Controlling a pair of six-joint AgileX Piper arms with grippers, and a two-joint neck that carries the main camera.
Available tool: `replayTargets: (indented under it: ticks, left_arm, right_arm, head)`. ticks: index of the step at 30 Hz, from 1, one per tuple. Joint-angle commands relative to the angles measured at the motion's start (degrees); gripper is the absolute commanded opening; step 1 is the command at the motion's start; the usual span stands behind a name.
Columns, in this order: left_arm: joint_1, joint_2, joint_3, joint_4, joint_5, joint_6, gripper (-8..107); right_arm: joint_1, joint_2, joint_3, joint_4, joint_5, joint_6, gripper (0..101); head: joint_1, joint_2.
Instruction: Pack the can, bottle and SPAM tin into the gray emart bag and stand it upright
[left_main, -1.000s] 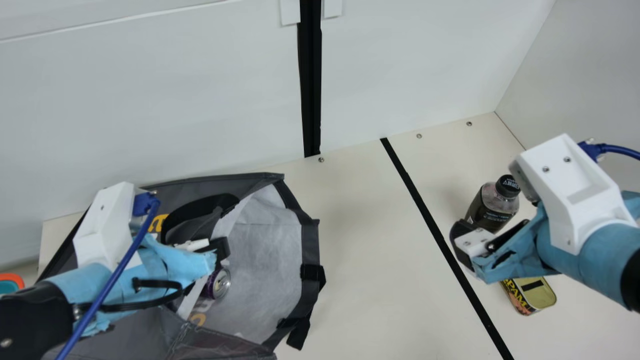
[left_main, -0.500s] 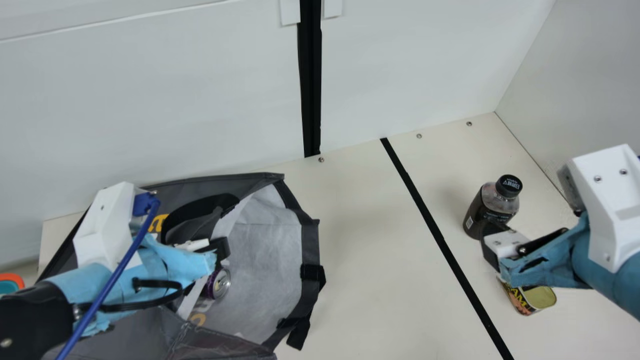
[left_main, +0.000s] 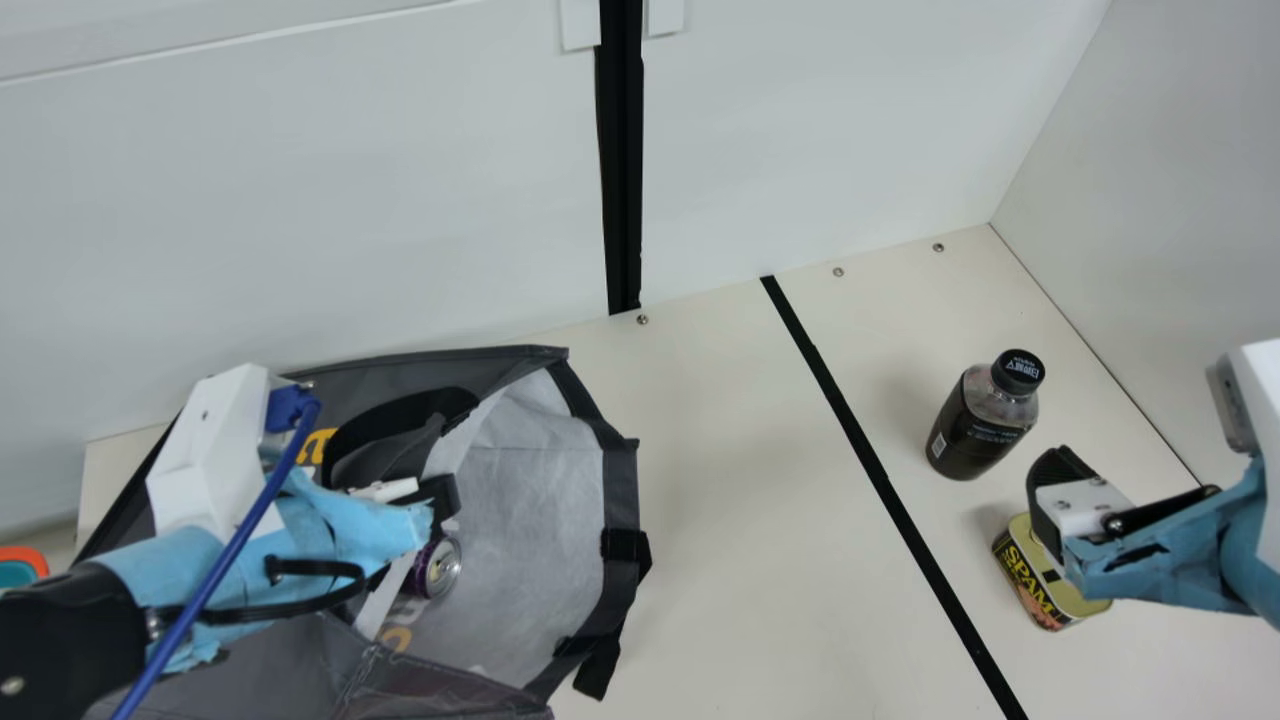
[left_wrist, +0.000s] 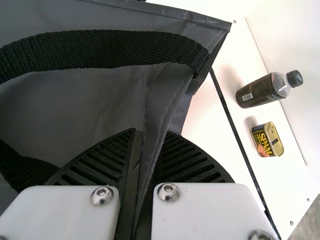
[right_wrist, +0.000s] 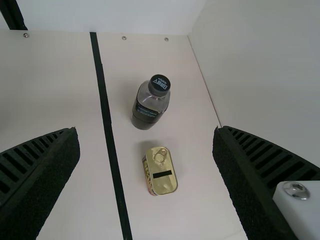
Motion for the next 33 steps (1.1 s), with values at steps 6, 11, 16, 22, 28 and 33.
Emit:
replayTargets:
  ticks: [6, 11, 16, 22, 28, 33]
  left_arm:
    - [0.0, 0.0, 0.0, 0.0, 0.0, 0.0, -8]
    - [0.0, 0.0, 0.0, 0.0, 0.0, 0.0, -8]
    - [0.0, 0.0, 0.0, 0.0, 0.0, 0.0, -8]
    - [0.0, 0.0, 0.0, 0.0, 0.0, 0.0, -8]
    - [0.0, 0.0, 0.0, 0.0, 0.0, 0.0, -8]
    - [0.0, 0.0, 0.0, 0.0, 0.0, 0.0, -8]
  right_arm:
    - [-2.7, -0.8, 0.4, 1.1, -0.1, -1.5, 95]
    - [-3.3, -1.4, 0.9, 1.7, -0.1, -1.2, 95]
    - [-3.3, -1.6, 1.2, 1.8, -0.1, -0.6, 95]
    - [-3.0, -1.5, 1.4, 1.7, -0.1, 0.2, 95]
    - [-2.1, -0.9, 1.2, 1.3, -0.1, 1.3, 95]
    - [-0.7, 0.5, 0.4, 0.7, -0.1, 3.1, 95]
  head:
    - [-1.3, -0.1]
    - [-1.3, -0.1]
    - [-1.3, -0.1]
    - [-1.3, -0.1]
    - [-1.3, -0.1]
    - [-1.3, -0.1]
